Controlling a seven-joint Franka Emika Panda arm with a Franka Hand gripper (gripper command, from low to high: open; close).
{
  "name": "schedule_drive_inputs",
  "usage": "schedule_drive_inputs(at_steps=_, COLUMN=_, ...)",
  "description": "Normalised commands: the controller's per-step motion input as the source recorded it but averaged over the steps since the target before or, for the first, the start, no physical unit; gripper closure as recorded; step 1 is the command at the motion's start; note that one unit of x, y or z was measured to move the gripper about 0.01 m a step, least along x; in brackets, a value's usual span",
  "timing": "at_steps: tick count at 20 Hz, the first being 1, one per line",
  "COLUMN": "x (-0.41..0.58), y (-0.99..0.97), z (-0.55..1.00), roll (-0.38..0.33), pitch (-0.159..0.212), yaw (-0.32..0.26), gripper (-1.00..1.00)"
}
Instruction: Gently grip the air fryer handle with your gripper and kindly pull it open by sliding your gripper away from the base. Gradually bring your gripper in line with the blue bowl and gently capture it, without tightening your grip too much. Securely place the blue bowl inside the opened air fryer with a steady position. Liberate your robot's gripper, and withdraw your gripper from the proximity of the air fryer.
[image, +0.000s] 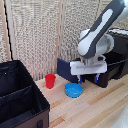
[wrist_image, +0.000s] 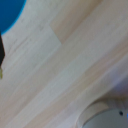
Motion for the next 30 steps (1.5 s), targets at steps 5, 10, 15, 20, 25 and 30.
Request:
schedule_drive_inputs(at_steps=5, x=0.321, y=0.00, z=-0.43, roll=-0.008, pitch=-0.099, yaw=0.208, gripper=-1.00)
schedule_drive_inputs(at_steps=10, x=0.202, y=0.00, z=-0.34, roll=-0.001, pitch=-0.076, yaw=0.166, gripper=-1.00)
schedule_drive_inputs(at_steps=15, x=0.045, y=-0.03, z=-0.10, roll=0.005, pitch=-0.021, yaw=0.060, gripper=1.00)
schedule_drive_inputs(at_steps=20, x=0.000, y=0.00, z=0.00, roll=0.000, pitch=0.000, yaw=0.011, gripper=1.00)
schedule_drive_inputs(at_steps=25, x=0.000, y=0.00, z=0.00, roll=0.000, pitch=0.000, yaw=0.073, gripper=1.00)
schedule_drive_inputs(at_steps=30, x=0.008, y=0.03, z=0.29, roll=0.000, pitch=0.000, yaw=0.069, gripper=1.00)
